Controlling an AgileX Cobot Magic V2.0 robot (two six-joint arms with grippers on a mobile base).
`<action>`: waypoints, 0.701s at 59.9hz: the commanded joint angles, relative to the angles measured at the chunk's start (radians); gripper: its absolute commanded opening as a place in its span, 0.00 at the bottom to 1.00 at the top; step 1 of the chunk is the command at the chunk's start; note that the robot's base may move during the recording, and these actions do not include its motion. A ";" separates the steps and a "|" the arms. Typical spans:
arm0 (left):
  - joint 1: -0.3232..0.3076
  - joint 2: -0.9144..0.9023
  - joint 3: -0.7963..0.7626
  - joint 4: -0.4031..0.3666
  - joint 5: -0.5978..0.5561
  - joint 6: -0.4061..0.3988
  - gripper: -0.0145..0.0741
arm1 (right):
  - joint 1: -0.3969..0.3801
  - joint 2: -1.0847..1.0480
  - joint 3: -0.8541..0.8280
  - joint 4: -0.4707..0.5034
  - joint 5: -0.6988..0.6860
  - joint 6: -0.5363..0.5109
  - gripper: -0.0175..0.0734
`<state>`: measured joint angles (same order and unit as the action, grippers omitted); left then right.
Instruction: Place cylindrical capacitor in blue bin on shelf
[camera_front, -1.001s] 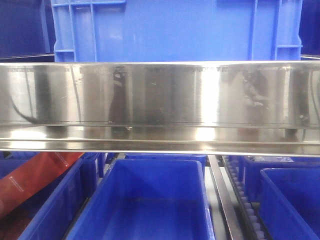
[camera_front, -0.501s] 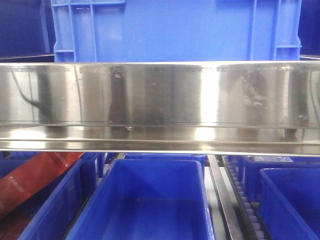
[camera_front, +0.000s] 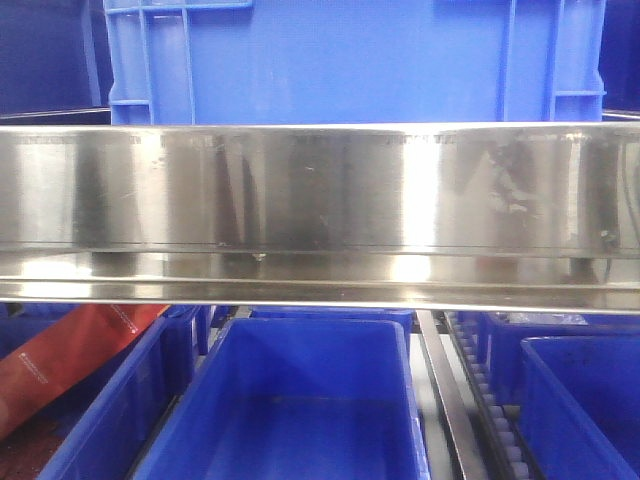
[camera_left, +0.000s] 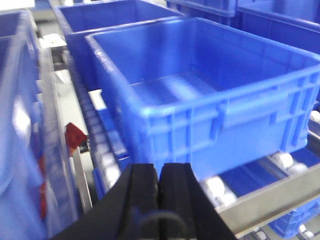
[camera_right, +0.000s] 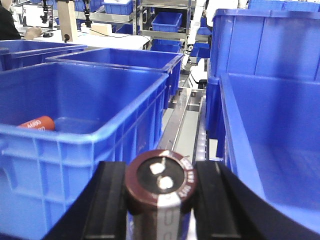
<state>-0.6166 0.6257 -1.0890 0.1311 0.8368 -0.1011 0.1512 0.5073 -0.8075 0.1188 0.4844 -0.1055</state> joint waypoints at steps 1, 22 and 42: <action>0.005 -0.076 0.056 0.007 -0.008 -0.015 0.04 | 0.004 0.056 -0.065 0.001 -0.034 -0.004 0.06; 0.005 -0.134 0.098 0.012 0.006 -0.048 0.04 | 0.190 0.484 -0.522 0.001 0.055 -0.036 0.06; 0.005 -0.134 0.098 0.010 0.006 -0.048 0.04 | 0.301 0.962 -0.929 0.001 0.242 -0.036 0.06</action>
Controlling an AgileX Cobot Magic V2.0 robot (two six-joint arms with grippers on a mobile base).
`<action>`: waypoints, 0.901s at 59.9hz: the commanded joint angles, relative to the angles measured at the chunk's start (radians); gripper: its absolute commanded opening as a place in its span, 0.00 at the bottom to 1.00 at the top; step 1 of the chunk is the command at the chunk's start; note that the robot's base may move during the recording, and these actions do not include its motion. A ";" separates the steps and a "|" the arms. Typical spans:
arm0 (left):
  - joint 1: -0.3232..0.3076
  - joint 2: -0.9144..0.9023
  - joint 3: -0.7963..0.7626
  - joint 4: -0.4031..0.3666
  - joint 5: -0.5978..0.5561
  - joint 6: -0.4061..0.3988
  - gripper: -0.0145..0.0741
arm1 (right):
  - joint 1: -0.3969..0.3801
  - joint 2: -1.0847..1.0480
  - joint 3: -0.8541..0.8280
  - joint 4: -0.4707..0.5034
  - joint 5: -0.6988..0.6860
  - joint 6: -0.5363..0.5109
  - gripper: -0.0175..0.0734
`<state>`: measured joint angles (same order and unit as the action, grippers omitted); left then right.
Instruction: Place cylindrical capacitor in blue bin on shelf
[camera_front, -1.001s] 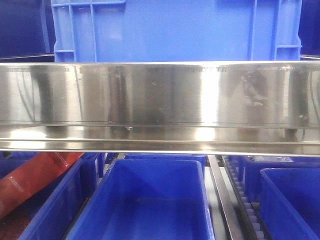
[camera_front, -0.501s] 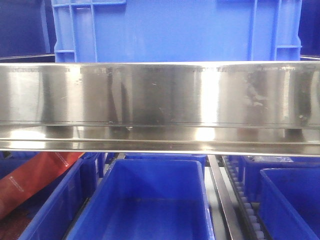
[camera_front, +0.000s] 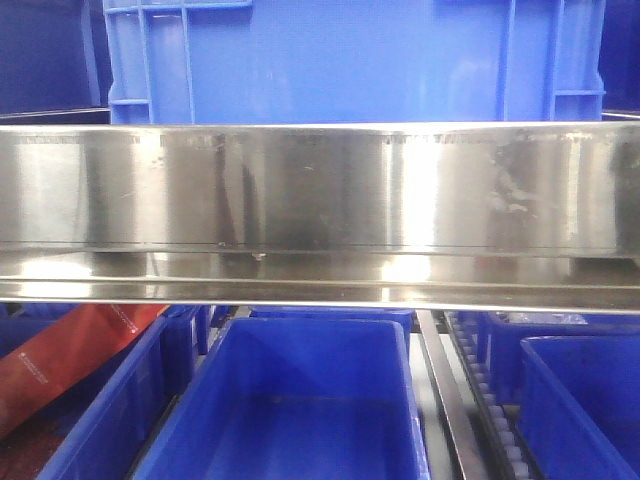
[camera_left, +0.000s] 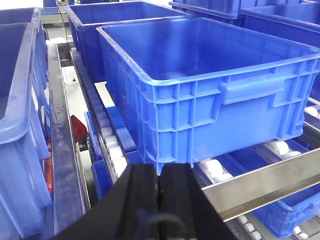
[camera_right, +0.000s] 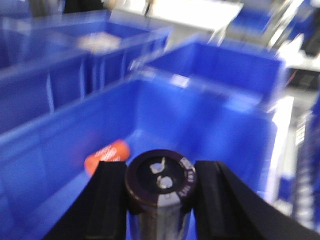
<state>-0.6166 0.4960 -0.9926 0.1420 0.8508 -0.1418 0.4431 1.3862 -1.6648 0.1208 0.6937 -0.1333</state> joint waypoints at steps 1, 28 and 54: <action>0.005 -0.004 0.001 -0.001 -0.008 -0.007 0.04 | 0.009 0.106 -0.087 -0.001 0.037 -0.008 0.06; 0.005 -0.004 0.001 -0.001 -0.001 -0.007 0.04 | 0.007 0.243 -0.130 -0.001 0.060 -0.008 0.74; 0.005 -0.004 0.001 -0.001 -0.001 -0.007 0.04 | 0.007 0.009 -0.114 -0.016 0.065 -0.008 0.30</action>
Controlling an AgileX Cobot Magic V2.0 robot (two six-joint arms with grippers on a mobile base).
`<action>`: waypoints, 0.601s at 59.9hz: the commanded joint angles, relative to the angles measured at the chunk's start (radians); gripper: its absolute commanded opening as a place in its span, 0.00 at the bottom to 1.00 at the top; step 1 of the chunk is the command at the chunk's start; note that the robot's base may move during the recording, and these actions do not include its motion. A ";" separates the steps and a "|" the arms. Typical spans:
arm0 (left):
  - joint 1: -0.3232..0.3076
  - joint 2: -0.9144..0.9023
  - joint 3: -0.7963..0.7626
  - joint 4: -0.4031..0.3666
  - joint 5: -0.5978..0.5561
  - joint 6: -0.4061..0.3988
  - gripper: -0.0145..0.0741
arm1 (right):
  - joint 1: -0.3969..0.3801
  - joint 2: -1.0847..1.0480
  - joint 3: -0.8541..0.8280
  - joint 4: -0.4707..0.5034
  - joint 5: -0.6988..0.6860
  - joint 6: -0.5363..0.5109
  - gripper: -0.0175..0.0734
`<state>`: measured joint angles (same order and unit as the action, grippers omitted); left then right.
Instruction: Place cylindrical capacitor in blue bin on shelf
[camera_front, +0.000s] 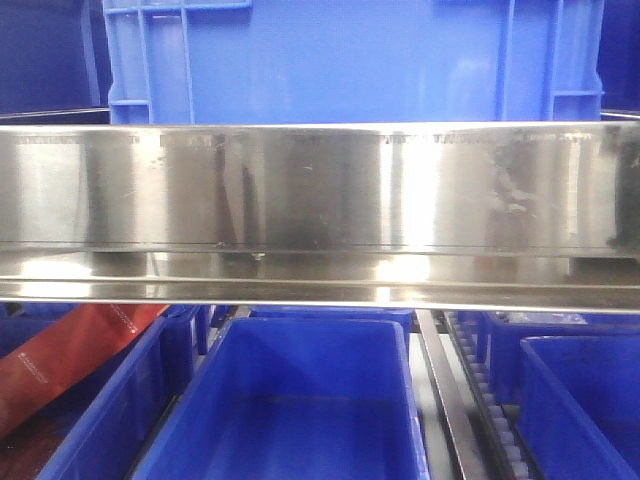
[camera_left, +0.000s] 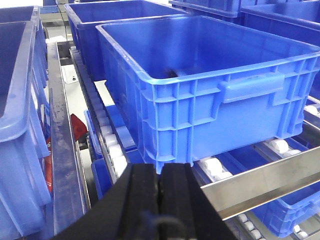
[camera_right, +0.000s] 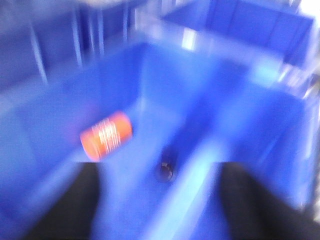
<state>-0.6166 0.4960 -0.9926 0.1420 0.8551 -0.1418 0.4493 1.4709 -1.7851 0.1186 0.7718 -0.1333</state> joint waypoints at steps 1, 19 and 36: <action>0.005 -0.004 0.001 -0.001 -0.005 -0.007 0.04 | 0.001 -0.088 0.011 -0.016 -0.013 -0.008 0.27; 0.005 -0.004 0.001 0.001 -0.005 -0.007 0.04 | 0.001 -0.413 0.337 -0.058 -0.088 -0.008 0.05; 0.005 -0.004 0.001 0.003 -0.005 -0.007 0.04 | 0.001 -0.756 0.793 -0.057 -0.326 -0.001 0.05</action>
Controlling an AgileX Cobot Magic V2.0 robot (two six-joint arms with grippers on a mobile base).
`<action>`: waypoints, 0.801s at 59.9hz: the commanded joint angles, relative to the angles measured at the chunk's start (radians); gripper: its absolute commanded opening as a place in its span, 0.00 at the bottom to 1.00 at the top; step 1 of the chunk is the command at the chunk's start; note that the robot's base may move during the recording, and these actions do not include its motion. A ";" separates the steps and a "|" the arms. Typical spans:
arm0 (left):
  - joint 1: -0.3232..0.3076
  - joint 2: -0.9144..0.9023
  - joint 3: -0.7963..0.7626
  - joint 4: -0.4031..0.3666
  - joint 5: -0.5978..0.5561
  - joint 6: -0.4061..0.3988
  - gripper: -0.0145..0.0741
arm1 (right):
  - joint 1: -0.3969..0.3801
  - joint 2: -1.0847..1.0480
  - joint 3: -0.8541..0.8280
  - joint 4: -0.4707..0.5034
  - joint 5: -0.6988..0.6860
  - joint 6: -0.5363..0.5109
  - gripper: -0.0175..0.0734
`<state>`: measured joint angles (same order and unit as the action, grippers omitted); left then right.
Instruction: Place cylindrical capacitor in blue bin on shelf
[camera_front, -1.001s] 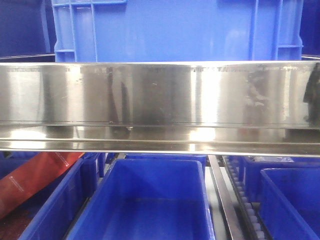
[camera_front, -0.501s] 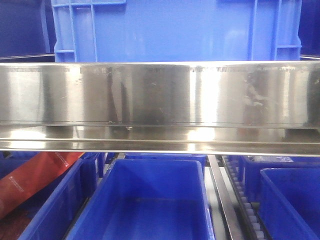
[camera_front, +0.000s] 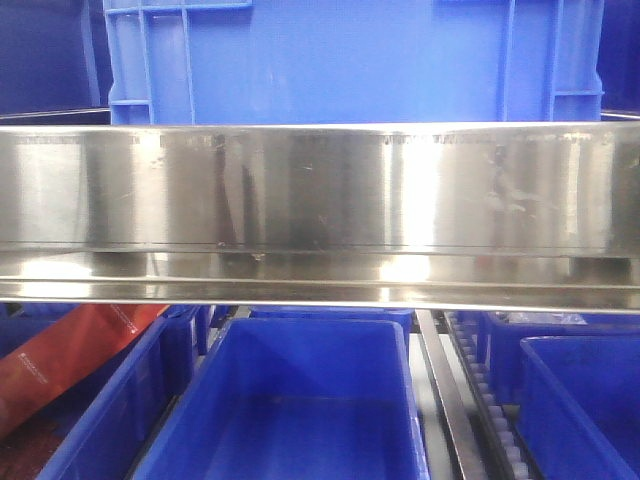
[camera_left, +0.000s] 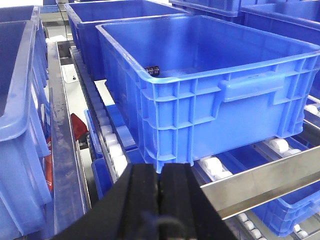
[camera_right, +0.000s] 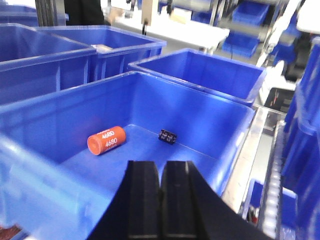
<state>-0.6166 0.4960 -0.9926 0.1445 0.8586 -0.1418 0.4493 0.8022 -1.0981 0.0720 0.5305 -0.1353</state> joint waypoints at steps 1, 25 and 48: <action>0.005 -0.004 0.001 0.003 -0.009 -0.007 0.04 | 0.001 -0.103 0.126 -0.010 -0.092 0.002 0.05; 0.005 -0.004 0.001 0.029 -0.009 -0.007 0.04 | 0.001 -0.373 0.553 -0.010 -0.354 0.007 0.05; 0.005 -0.004 0.001 0.029 -0.009 -0.007 0.04 | 0.001 -0.373 0.562 -0.010 -0.356 0.007 0.05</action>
<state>-0.6166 0.4960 -0.9926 0.1723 0.8607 -0.1418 0.4493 0.4351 -0.5381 0.0720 0.1969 -0.1315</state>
